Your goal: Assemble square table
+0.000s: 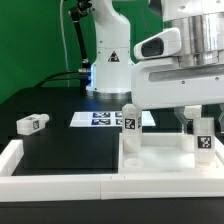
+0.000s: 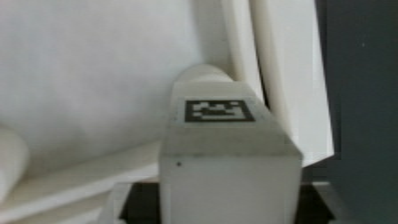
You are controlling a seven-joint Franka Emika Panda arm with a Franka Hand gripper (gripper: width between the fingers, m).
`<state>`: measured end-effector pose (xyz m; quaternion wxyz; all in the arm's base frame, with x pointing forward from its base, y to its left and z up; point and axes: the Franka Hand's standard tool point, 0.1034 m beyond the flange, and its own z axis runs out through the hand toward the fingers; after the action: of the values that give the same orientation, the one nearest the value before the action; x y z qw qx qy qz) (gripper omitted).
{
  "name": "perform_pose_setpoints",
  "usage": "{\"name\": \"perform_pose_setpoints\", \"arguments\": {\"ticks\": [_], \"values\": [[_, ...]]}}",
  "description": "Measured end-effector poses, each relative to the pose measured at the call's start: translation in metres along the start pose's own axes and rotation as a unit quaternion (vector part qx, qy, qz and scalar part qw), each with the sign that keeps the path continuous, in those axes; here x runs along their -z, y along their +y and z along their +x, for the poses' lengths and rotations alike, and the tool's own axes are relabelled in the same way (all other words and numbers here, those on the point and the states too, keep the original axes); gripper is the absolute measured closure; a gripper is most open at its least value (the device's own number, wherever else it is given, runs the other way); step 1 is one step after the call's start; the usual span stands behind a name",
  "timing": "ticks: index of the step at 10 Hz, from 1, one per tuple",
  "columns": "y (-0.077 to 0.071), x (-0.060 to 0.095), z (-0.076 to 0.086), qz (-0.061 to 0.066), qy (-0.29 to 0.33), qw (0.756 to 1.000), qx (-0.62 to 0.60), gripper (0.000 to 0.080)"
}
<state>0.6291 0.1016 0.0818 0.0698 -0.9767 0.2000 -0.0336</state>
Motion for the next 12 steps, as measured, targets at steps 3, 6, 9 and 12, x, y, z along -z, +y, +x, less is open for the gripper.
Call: {"name": "perform_pose_setpoints", "arguments": {"ticks": [3,6,9,12], "values": [[-0.006,-0.002,0.002,-0.004,-0.008,0.986,-0.169,0.0509],[-0.005,-0.004,-0.001,-0.005,0.007,0.909,-0.417,0.0507],[-0.012,-0.003,-0.006,-0.02,0.007,0.851,-0.526,0.0507],[-0.01,0.001,-0.011,-0.036,-0.001,0.917,-0.398,0.03]]}}
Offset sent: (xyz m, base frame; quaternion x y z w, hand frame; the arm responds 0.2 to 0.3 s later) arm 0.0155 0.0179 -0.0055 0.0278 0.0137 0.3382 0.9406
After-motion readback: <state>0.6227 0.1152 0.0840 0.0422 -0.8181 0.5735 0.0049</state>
